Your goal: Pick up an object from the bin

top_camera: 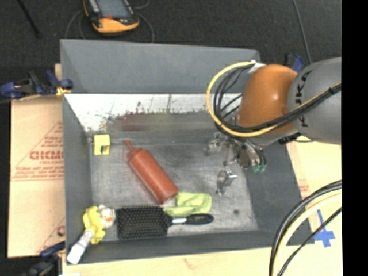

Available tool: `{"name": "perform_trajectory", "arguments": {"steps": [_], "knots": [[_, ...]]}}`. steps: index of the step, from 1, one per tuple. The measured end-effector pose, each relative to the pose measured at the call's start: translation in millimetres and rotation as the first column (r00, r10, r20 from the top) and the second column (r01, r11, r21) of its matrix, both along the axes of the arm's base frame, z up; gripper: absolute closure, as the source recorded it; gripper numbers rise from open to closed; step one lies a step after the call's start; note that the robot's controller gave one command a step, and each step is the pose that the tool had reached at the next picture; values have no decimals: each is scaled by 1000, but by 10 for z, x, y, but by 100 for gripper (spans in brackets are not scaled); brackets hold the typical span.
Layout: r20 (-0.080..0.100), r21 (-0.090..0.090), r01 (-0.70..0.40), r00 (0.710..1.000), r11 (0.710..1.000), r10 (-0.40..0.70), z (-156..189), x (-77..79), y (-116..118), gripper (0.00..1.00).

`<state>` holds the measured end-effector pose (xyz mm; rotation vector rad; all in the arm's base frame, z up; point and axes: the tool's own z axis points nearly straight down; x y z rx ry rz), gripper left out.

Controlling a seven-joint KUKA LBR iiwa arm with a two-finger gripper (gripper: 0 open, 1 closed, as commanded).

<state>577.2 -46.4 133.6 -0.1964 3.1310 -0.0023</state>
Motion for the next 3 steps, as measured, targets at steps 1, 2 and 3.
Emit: {"name": "perform_trajectory", "arguments": {"steps": [1,2,3], "knots": [[2,1,-98,995,995,98,-612,-113,344,0],[4,-4,-323,946,946,323,-596,-574,746,100],[4,-4,-324,946,946,324,-596,-574,746,100]]}}
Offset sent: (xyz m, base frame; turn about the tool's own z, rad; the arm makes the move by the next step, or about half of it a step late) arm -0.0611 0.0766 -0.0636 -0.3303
